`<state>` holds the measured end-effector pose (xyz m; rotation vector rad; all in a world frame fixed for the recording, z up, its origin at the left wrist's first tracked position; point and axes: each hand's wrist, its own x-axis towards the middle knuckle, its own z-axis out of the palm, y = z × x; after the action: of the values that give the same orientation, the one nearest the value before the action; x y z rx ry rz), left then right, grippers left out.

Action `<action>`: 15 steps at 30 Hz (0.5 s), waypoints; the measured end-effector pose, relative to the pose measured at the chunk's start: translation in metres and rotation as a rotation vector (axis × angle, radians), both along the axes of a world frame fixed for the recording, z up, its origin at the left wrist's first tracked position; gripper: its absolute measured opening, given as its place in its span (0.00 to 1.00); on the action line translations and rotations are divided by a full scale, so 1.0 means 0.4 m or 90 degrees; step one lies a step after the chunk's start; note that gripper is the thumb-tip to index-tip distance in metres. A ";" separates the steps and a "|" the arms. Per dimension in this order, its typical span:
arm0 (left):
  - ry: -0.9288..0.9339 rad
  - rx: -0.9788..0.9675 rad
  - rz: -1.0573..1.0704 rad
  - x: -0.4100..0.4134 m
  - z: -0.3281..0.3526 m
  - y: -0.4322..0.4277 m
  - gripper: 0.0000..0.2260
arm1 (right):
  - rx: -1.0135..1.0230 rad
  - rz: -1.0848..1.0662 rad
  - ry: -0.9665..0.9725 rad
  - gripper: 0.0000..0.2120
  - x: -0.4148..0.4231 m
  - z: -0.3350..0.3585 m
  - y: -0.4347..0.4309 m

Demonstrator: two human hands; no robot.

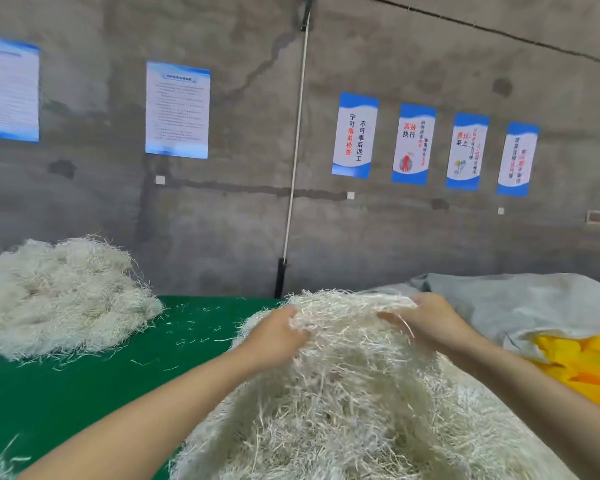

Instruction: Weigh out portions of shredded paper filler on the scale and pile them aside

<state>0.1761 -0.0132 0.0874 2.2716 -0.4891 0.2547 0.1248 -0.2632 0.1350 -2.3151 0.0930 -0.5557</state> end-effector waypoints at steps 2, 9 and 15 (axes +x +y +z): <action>-0.018 0.017 0.043 0.026 0.024 0.042 0.10 | -0.174 -0.039 0.027 0.12 0.000 -0.016 -0.031; -0.012 -0.040 -0.050 0.036 0.079 0.086 0.12 | -0.151 -0.064 0.079 0.15 0.041 -0.090 -0.111; -0.062 -0.034 -0.005 0.013 0.078 0.083 0.16 | -0.103 -0.076 0.086 0.25 0.065 -0.111 -0.131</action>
<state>0.1812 0.0202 0.1187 2.2126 -0.5362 0.3722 0.1508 -0.3155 0.0905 -2.5166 0.2598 -0.4809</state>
